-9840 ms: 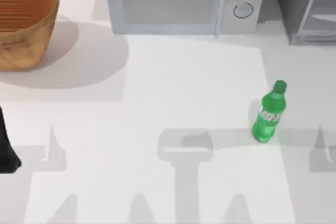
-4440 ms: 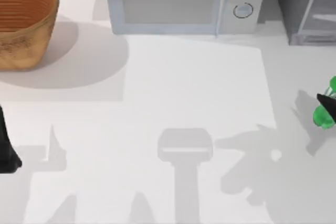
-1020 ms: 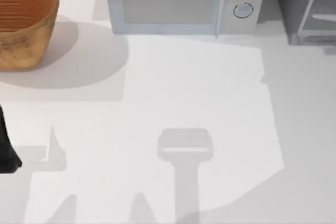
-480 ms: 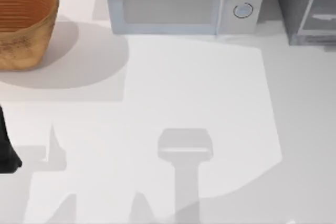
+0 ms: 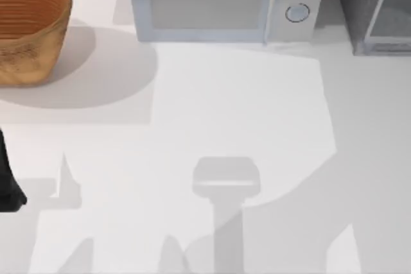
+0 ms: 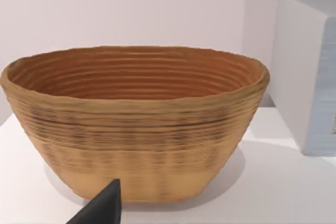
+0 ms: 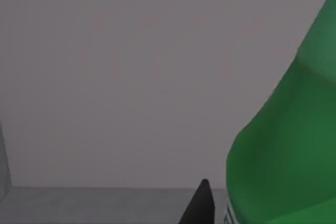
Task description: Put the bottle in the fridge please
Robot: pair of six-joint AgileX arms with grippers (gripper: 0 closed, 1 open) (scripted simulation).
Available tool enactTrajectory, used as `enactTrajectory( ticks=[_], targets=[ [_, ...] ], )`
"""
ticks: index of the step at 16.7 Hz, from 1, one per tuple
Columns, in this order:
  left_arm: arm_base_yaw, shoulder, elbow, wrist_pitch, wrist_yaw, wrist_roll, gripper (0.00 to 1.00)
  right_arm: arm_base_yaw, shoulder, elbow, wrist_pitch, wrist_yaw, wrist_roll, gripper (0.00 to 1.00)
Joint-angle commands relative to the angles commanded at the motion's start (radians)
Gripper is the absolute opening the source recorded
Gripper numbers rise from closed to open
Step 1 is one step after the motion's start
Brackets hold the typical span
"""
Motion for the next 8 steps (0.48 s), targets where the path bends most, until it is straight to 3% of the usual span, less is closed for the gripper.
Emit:
enactTrajectory(
  ticks=[6, 8],
  targets=[
    [0.0, 0.0, 0.0, 0.0, 0.0, 0.0, 1.0, 0.008, 0.035, 0.042, -0.033, 0.012, 0.001, 0.01],
    [0.0, 0.0, 0.0, 0.0, 0.0, 0.0, 1.0, 0.008, 0.035, 0.042, -0.033, 0.012, 0.001, 0.16]
  ],
)
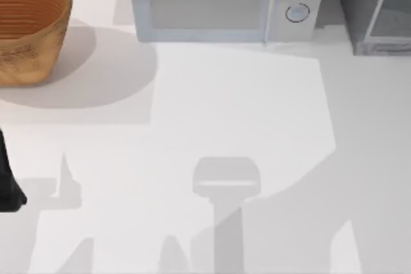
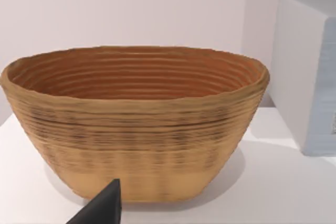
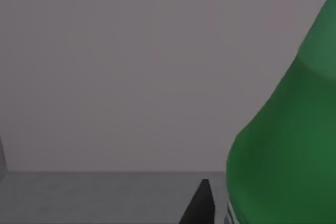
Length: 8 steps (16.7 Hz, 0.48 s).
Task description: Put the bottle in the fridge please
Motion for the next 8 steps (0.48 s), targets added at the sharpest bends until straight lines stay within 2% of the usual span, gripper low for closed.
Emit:
enactTrajectory(
  ticks=[8],
  targets=[
    [0.0, 0.0, 0.0, 0.0, 0.0, 0.0, 1.0, 0.0, 0.0, 0.0, 0.0, 0.0, 0.0, 0.76]
  ],
)
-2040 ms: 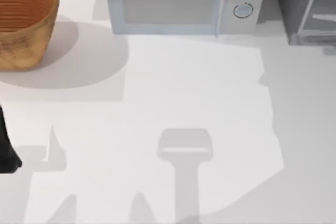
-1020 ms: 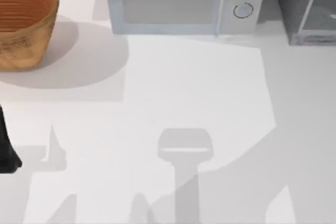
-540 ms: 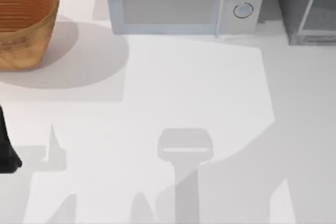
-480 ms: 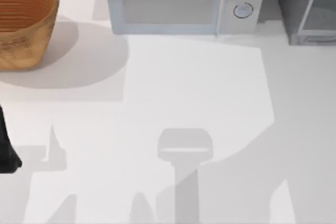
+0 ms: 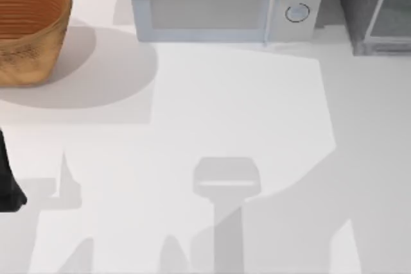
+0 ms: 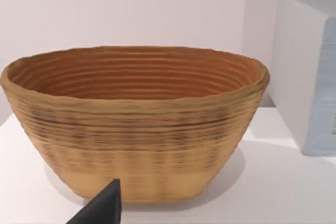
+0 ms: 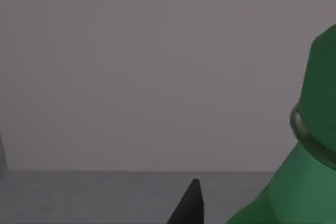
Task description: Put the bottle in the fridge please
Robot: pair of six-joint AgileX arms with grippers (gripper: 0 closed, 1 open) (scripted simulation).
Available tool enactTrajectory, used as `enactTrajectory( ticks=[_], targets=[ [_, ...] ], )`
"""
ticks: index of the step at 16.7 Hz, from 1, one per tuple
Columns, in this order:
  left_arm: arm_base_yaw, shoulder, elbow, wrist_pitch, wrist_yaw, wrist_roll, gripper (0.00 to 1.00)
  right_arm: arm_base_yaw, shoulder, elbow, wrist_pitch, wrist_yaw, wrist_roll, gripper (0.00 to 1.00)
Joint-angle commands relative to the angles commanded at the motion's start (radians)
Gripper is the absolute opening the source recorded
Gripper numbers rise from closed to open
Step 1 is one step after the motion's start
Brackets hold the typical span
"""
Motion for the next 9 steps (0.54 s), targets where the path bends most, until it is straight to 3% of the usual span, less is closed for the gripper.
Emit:
enactTrajectory(
  ticks=[3, 9],
  targets=[
    [0.0, 0.0, 0.0, 0.0, 0.0, 0.0, 1.0, 0.0, 0.0, 0.0, 0.0, 0.0, 0.0, 0.98],
    [0.0, 0.0, 0.0, 0.0, 0.0, 0.0, 1.0, 0.0, 0.0, 0.0, 0.0, 0.0, 0.0, 1.0]
  ],
)
